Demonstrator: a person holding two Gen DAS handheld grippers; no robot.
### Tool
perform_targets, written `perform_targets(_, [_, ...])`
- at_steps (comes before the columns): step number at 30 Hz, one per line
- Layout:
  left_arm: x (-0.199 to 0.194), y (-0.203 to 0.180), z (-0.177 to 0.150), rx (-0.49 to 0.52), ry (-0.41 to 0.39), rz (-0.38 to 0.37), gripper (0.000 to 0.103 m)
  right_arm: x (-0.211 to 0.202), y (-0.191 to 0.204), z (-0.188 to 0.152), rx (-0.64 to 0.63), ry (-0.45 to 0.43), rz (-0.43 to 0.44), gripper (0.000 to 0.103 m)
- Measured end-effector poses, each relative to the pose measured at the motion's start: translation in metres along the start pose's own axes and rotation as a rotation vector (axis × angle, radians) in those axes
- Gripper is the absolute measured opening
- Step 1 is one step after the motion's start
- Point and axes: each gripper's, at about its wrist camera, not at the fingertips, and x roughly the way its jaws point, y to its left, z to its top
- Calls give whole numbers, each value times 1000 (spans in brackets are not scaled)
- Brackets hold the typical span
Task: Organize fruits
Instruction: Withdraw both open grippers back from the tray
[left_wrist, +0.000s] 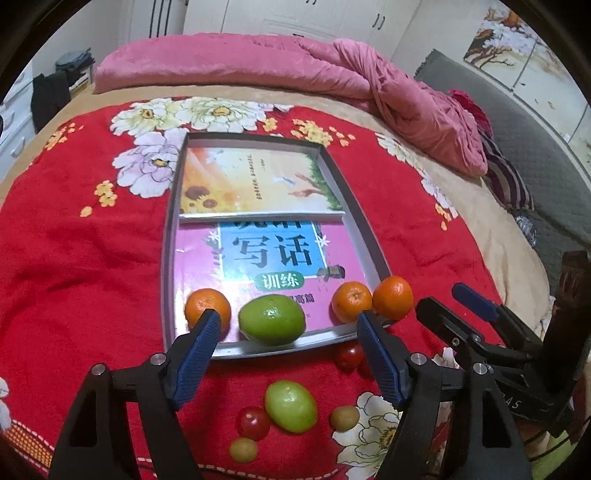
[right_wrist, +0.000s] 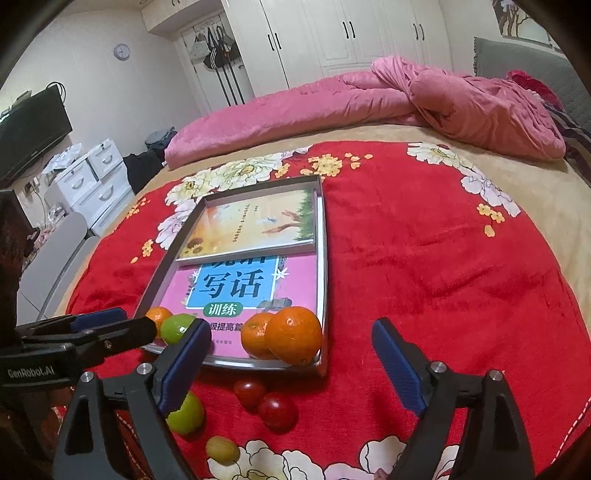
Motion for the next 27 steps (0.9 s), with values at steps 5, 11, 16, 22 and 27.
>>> perform_targets(5, [-15,6,3,-14,-25,1,77,-7,3,2,-6,-21,9,90])
perform_targets(11, [-28,9,4,-20,-48,3,77,-16,5,5,-5,-41,19,91])
perform_targets(16, [-38,12,3,-25,-61,1,77,-25,5,7,8,-57,41,98])
perform_targets(22, [-45,12,2,-14,-74,13,77,-34,7,9,8,-72,47,98])
perform_targets(27, [-51,13,0,-12,-84,21,78,-42,11,8,-5,-87,50,98])
